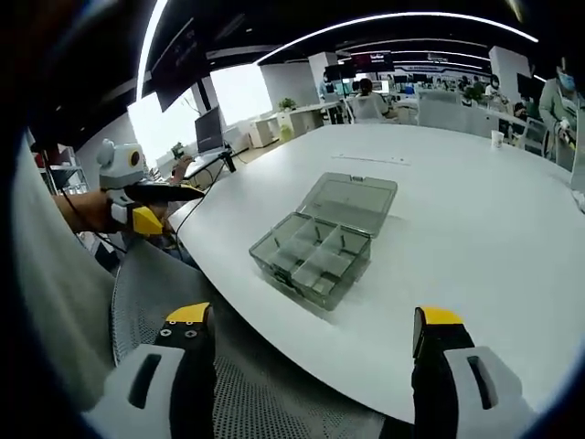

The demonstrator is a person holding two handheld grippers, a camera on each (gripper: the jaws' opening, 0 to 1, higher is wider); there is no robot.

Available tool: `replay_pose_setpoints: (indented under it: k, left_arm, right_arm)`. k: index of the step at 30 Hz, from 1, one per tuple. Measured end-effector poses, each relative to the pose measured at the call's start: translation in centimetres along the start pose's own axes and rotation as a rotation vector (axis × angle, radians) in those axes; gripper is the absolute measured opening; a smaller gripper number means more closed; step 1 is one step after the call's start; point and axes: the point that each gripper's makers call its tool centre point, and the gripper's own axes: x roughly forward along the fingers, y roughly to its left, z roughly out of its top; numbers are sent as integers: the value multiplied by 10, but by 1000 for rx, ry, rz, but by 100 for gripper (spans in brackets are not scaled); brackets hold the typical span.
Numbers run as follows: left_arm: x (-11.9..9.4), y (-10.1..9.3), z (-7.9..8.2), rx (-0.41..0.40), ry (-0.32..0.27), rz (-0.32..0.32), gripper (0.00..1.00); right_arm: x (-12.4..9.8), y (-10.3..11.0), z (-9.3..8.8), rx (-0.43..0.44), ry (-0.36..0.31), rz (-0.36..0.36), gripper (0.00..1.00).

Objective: Insert the divider into the dual guide fixture by aligning both edges with the guide slots and pushing it downward to the bottom, including one-sided entry, uneven engagement, binding, and posture correction.

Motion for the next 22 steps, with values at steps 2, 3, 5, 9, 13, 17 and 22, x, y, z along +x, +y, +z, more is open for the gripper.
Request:
replay_pose_setpoints:
  k: [2, 3, 5, 9, 13, 17, 22]
  left_arm:
    - [0, 1, -1, 4, 3, 5, 98]
    - [0, 1, 0, 1, 0, 7, 98]
    - [0, 2, 0, -3, 0, 6, 98]
    - [0, 2, 0, -7, -1, 7, 98]
    - [-1, 1, -1, -9, -1, 7, 98]
    - [-2, 1, -1, -13, -3, 6, 98]
    - [-4, 0, -5, -5, 2, 9, 96]
  right_arm:
    - [0, 0, 0, 1, 2, 0, 88]
    - [0, 0, 0, 0, 2, 0, 88]
    - [0, 0, -1, 0, 5, 2, 87]
    - [0, 1, -1, 0, 5, 2, 87]
    - [0, 1, -1, -6, 5, 4, 87]
    - [0, 2, -1, -1, 5, 6, 87]
    - [0, 4, -1, -9, 9, 10, 86]
